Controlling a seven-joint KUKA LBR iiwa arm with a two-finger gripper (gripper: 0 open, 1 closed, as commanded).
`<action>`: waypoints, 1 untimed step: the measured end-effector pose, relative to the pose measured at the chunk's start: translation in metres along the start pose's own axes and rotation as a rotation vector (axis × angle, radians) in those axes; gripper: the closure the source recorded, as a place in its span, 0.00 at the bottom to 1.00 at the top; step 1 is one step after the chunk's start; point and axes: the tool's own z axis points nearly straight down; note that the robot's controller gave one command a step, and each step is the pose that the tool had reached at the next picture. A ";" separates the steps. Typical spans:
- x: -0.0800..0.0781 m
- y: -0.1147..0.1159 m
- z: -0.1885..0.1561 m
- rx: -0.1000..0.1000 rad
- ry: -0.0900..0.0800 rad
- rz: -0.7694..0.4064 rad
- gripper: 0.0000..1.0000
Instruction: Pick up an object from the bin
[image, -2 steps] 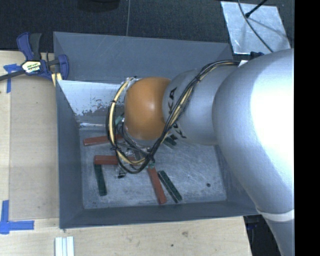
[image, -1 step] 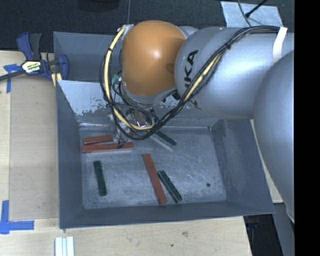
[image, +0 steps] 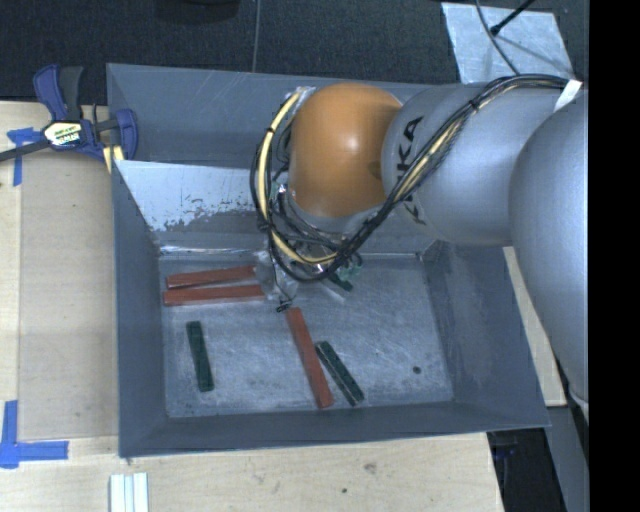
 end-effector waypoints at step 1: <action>-0.002 0.004 -0.004 -0.002 -0.007 -0.004 0.00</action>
Offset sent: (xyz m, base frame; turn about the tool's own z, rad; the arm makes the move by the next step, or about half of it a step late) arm 0.0000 0.0000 0.0000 0.0000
